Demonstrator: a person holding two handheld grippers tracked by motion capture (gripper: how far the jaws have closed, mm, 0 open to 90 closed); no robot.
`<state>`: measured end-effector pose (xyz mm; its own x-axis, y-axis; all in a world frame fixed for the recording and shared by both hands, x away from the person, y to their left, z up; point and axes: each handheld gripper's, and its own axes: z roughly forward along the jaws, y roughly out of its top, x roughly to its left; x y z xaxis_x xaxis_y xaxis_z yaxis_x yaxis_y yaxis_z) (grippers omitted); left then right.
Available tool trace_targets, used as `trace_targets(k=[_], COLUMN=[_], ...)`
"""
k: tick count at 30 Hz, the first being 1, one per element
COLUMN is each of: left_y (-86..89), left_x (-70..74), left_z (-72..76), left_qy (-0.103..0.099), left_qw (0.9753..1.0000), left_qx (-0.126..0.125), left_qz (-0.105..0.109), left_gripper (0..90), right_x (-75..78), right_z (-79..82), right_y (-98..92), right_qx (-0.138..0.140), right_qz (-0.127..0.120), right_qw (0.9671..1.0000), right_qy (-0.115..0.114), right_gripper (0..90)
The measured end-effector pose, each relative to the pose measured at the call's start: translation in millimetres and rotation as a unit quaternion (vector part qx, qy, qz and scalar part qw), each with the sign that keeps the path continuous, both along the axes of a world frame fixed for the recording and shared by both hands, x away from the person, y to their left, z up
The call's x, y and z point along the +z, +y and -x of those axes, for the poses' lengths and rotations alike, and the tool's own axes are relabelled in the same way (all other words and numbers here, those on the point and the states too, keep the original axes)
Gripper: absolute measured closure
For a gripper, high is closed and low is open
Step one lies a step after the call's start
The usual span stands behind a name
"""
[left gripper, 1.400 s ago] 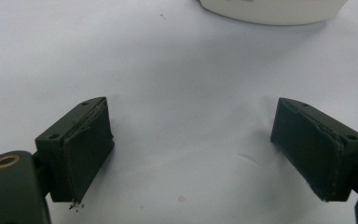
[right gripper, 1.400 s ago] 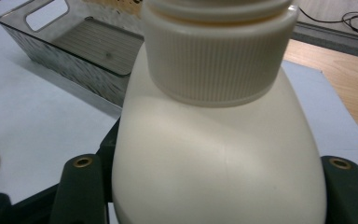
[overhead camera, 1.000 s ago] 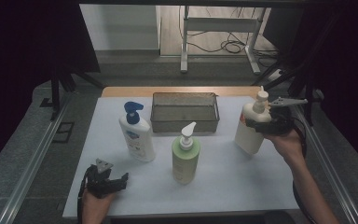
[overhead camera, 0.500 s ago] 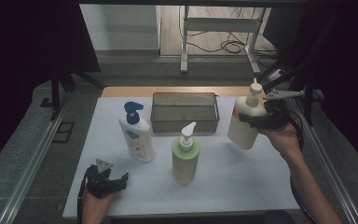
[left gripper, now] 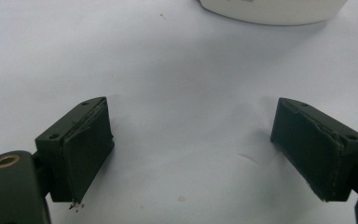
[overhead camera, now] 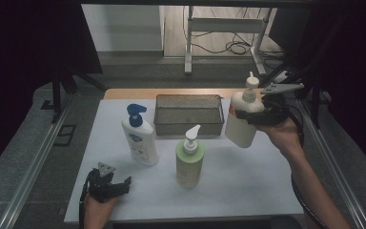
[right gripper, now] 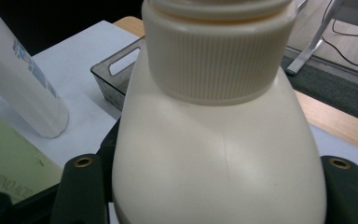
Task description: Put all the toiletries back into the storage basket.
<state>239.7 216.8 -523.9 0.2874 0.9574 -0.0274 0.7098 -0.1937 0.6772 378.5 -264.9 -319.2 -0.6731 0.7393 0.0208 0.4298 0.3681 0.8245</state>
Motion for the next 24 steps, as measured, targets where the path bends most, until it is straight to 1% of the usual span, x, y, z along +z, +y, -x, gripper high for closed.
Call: trace_targets(k=[7,14,24], left_y=[0.0,0.0,0.0], left_x=[0.0,0.0,-0.1], left_z=[-0.1,-0.1,-0.1], left_qy=[0.000,0.000,0.000], left_qw=[1.0000,1.0000,1.0000], left_qx=[0.000,0.000,0.000], left_qz=[0.001,0.001,0.001], left_gripper=[12.1,12.0,12.0], right_x=[5.2,5.3,8.7], right_z=[-8.5,-17.7,-28.2], right_y=[13.5,30.6,56.8], right_qx=[0.002,0.006,0.023], right_qz=[0.000,-0.001,-0.005], right_qw=[1.0000,0.9999,0.9995], right_qy=[-0.005,-0.010,-0.021], right_gripper=[38.1,38.1,38.2])
